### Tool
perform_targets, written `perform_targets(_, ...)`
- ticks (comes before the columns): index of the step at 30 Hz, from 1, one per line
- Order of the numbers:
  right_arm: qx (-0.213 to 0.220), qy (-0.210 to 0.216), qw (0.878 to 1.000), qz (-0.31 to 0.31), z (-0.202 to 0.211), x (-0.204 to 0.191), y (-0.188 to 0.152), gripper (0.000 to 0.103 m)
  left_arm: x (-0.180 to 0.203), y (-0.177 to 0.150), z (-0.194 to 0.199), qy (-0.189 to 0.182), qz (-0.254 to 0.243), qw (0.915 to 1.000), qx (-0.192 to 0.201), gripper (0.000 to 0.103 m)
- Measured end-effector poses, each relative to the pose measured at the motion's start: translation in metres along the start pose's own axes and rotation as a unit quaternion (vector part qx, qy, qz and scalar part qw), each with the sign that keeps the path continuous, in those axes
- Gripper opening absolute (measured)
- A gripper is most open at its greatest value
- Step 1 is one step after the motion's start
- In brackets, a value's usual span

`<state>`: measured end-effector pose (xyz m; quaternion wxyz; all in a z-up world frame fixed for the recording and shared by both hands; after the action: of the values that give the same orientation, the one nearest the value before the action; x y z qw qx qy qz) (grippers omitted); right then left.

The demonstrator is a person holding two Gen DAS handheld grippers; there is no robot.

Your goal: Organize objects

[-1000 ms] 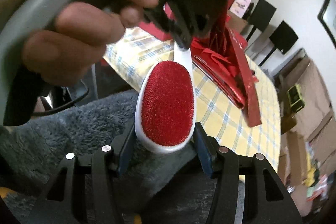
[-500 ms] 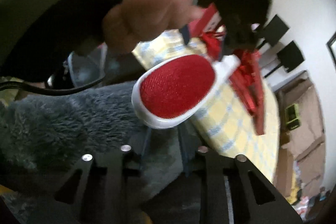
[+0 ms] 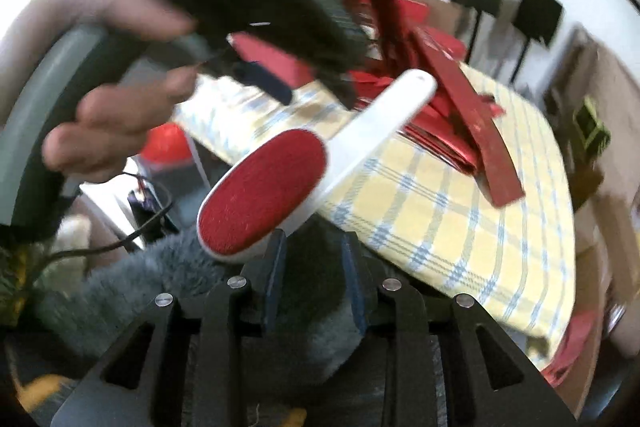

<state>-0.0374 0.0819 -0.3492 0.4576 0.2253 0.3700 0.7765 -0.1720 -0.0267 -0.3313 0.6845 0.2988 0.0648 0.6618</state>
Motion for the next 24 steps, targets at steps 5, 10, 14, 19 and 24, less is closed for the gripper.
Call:
perform_targets(5, 0.001, 0.034, 0.998, -0.044, 0.003, -0.006, 0.008, 0.029, -0.018, -0.014, 0.011, 0.010, -0.027, 0.9987, -0.042, 0.050)
perform_targets(10, 0.013, 0.017, 0.995, -0.095, 0.008, 0.009, 0.012, 0.027, -0.016, -0.039, 0.017, 0.005, -0.075, 0.9951, -0.064, 0.032)
perform_targets(14, 0.001, 0.002, 0.988, -0.151, 0.003, 0.036, 0.009, 0.014, -0.013, -0.046, 0.017, 0.007, -0.092, 0.9928, -0.076, 0.025)
perform_targets(19, -0.010, 0.008, 0.987, -0.160, -0.004, 0.037, 0.004, 0.013, -0.010, -0.060, 0.012, 0.024, -0.125, 0.9858, -0.109, 0.025)
perform_targets(24, -0.004, 0.008, 0.987, -0.161, -0.011, 0.039, 0.010, 0.013, 0.001, -0.070, 0.011, 0.015, -0.145, 0.9812, -0.127, 0.018)
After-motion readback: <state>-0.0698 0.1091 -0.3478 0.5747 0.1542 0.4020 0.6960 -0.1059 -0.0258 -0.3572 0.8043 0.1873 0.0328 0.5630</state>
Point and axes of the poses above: each gripper's, at about its wrist camera, not at the fingertips, and z roughly against the way its jaws point, x to its right, y to its top, the point moved 8 cm from there along -z, roughly the way its jaws point, and after that the axes turned 10 degrees about x, right-handed, at the moved point
